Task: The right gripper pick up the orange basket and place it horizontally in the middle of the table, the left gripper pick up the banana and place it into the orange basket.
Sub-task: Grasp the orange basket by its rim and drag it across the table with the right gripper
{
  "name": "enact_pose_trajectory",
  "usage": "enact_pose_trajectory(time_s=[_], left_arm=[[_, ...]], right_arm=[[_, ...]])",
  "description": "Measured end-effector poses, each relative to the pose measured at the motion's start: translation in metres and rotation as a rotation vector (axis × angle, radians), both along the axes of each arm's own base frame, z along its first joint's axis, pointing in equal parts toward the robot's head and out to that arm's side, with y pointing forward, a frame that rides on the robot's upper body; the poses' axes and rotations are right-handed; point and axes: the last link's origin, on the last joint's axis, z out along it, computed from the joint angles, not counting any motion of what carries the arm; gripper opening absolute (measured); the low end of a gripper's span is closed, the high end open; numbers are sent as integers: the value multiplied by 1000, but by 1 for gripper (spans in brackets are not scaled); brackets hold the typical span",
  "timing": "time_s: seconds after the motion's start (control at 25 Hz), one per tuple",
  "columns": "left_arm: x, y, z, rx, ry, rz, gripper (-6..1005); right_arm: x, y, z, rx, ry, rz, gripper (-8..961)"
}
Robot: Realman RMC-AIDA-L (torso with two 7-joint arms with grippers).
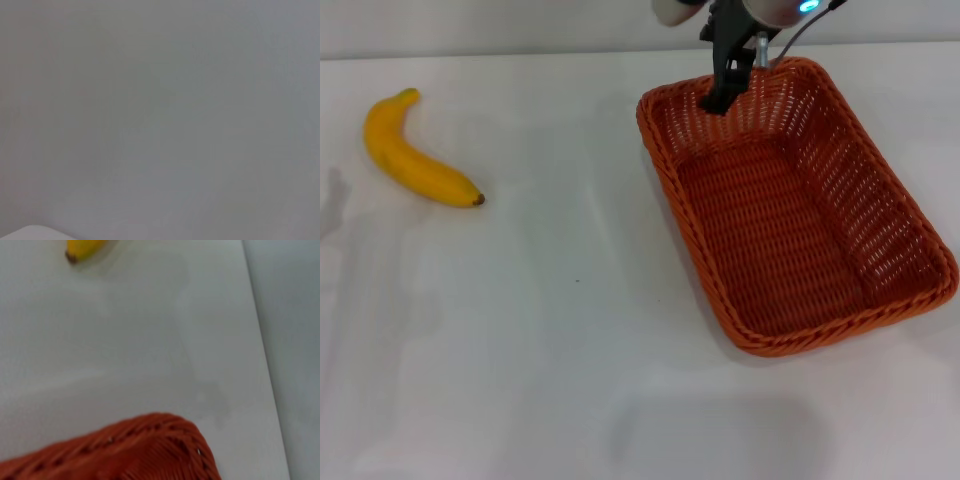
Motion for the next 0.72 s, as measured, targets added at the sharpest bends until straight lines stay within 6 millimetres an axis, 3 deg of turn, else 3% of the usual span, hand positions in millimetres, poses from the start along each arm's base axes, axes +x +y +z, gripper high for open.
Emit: enact_pose_trajectory(time_s=[0.72], left_arm=[[3,4,0,0,-1,-11,879]], right_arm=[[18,1,-12,21,-129,56,816]])
